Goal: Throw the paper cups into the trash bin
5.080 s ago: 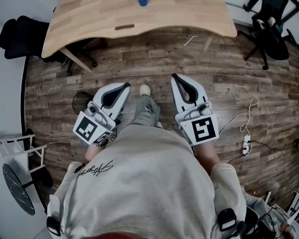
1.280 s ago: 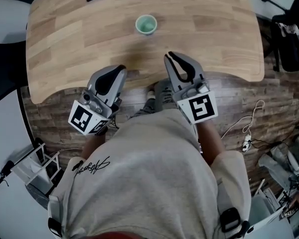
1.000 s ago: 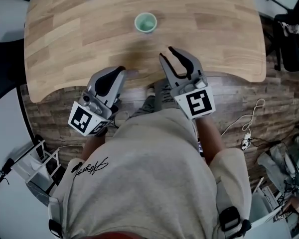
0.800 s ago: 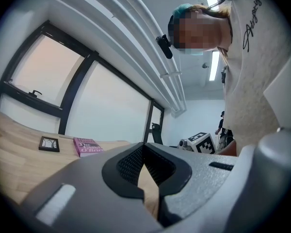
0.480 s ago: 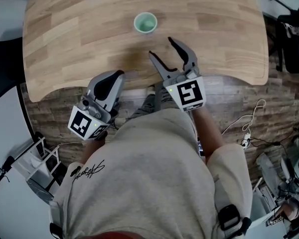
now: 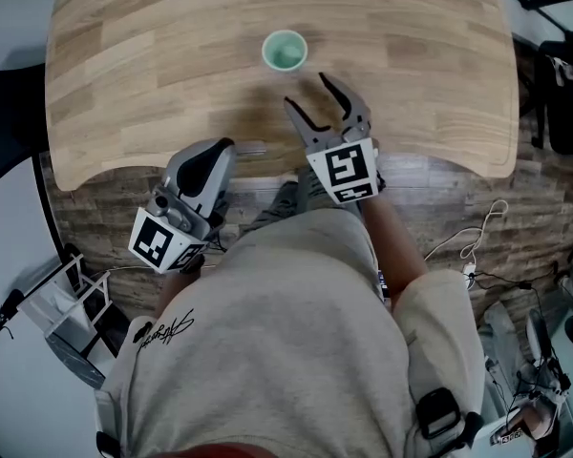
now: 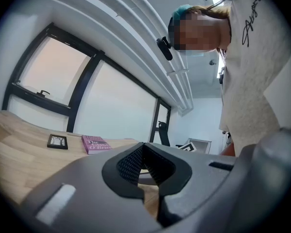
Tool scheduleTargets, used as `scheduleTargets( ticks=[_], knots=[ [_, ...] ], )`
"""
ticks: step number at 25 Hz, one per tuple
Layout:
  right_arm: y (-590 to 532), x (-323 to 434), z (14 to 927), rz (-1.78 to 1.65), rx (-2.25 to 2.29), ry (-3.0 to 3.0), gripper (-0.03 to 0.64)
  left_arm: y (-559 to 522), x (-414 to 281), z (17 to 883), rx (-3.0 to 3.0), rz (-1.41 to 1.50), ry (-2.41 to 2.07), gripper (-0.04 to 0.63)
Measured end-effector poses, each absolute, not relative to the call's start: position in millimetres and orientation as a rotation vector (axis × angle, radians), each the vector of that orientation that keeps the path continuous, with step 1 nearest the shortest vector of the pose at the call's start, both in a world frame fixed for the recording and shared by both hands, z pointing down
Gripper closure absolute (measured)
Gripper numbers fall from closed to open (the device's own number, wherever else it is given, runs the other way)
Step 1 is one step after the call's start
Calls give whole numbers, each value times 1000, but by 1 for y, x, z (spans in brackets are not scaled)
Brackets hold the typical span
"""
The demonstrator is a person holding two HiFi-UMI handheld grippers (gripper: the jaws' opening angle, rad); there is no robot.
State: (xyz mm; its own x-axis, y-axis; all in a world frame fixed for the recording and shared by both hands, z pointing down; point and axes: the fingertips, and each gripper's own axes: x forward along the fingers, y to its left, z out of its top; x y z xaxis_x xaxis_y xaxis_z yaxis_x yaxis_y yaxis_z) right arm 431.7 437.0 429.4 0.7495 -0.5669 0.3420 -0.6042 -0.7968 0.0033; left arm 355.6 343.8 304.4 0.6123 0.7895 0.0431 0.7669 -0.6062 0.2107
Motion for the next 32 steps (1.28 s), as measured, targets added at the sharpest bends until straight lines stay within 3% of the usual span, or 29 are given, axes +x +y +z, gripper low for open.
scheduleTargets(
  ticks=[32],
  knots=[
    [418, 491, 473, 664, 2791, -1015, 347, 323, 397, 309, 2771, 188, 1094, 592]
  ],
)
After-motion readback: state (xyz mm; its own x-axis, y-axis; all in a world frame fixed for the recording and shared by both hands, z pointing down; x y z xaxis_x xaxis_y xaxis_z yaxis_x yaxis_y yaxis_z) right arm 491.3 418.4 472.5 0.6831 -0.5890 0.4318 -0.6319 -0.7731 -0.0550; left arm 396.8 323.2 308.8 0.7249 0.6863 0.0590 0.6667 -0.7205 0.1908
